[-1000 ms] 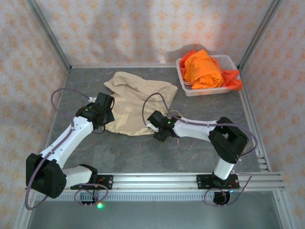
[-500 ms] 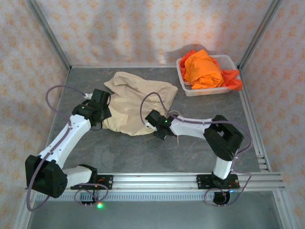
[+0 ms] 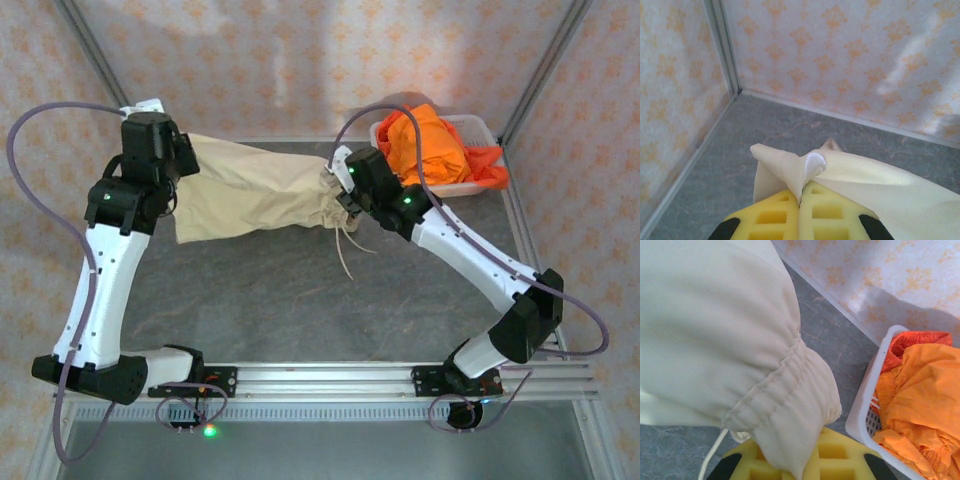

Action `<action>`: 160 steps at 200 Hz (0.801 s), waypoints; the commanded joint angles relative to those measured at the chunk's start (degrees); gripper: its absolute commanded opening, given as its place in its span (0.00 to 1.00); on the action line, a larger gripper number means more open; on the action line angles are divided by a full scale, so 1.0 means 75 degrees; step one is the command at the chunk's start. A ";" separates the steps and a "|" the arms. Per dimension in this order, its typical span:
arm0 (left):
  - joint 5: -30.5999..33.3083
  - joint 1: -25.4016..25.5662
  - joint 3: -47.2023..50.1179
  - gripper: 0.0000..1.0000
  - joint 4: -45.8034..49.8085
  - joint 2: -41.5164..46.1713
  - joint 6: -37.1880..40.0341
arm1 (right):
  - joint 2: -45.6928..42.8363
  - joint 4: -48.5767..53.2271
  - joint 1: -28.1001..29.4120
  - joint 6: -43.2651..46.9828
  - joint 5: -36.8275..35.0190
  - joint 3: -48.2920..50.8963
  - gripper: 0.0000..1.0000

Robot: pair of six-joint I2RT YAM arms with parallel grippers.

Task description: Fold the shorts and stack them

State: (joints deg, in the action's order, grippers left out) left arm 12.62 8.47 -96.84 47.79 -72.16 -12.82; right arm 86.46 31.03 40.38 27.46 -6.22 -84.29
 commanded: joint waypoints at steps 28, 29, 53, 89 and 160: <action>-0.0383 -0.0039 0.1735 0.00 -0.0687 0.1166 0.0809 | -0.0371 0.0495 0.0020 -0.0532 0.0268 0.0249 0.00; -0.0371 -0.0039 0.1763 0.00 -0.0723 0.1169 0.0808 | -0.0359 0.0494 0.0019 -0.0533 0.0255 0.0248 0.00; -0.0082 -0.0039 0.1535 0.00 -0.0925 0.0551 0.0805 | 0.0309 0.0578 -0.0076 -0.0561 0.0152 -0.0401 0.00; 0.0335 -0.0083 -0.0758 0.00 -0.0979 -0.1672 0.0973 | 0.2067 0.1199 -0.0550 -0.0702 0.0153 -0.3021 0.00; 0.0945 -0.0111 -0.8457 0.00 0.1070 -0.5032 0.1322 | 0.5289 0.3981 -0.0936 -0.1235 0.0362 -1.1644 0.00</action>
State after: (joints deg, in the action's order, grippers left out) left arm 15.53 8.01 -151.13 52.82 -113.71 -5.04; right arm 127.22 55.18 34.26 21.52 -4.97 -160.62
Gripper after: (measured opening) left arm 0.041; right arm 0.041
